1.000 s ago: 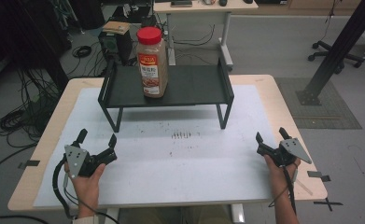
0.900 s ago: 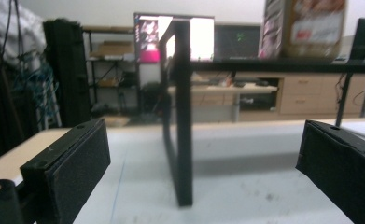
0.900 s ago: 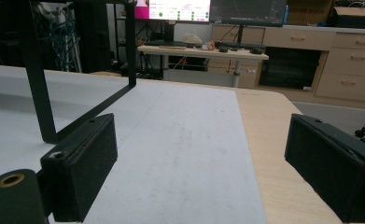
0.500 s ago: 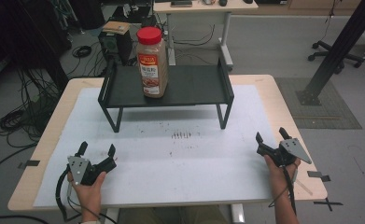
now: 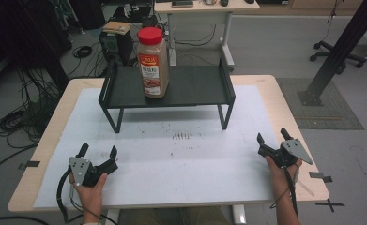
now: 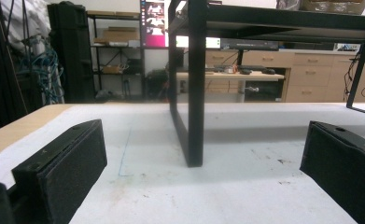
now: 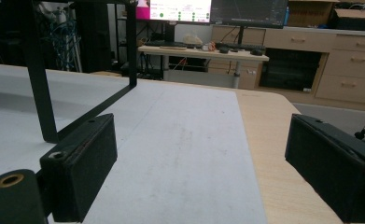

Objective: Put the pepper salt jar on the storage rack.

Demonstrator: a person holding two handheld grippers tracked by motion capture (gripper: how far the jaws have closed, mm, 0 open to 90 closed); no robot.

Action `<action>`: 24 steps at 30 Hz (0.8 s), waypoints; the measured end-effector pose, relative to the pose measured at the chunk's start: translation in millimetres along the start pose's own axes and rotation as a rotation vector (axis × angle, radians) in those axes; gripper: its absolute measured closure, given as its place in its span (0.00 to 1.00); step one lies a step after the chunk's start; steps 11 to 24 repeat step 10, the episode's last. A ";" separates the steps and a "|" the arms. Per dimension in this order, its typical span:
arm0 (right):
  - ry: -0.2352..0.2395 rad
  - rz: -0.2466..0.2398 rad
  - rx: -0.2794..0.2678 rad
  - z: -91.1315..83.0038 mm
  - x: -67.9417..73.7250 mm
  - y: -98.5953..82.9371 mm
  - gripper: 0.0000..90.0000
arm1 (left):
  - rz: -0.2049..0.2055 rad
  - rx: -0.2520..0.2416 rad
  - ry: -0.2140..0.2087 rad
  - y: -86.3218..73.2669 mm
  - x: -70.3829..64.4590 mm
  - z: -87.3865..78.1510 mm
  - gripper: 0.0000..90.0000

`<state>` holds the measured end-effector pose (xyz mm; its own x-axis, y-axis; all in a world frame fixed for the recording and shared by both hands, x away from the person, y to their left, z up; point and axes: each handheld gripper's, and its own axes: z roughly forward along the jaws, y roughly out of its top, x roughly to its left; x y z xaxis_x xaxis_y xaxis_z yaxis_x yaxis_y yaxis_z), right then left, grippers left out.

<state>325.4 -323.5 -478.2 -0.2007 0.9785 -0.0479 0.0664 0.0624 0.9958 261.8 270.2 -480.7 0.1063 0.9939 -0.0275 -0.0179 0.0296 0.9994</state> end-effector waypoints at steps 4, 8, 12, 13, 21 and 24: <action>0.000 0.001 -0.001 -0.1 0.0 -0.1 0.10 | 0.000 0.001 -0.001 0.0 0.2 0.0 0.00; 0.000 -0.001 -0.001 -0.1 0.1 -0.1 0.10 | 0.000 0.000 0.001 0.0 0.1 -0.2 0.00; 0.000 0.001 -0.002 -0.2 0.0 -0.1 0.10 | -0.001 -0.001 0.001 0.0 0.2 -0.2 0.00; 0.000 0.001 -0.002 -0.2 0.0 -0.1 0.10 | -0.001 -0.001 0.001 0.0 0.2 -0.2 0.00; 0.000 0.001 -0.002 -0.2 0.0 -0.1 0.10 | -0.001 -0.001 0.001 0.0 0.2 -0.2 0.00; 0.000 0.001 -0.002 -0.2 0.0 -0.1 0.10 | -0.001 -0.001 0.001 0.0 0.2 -0.2 0.00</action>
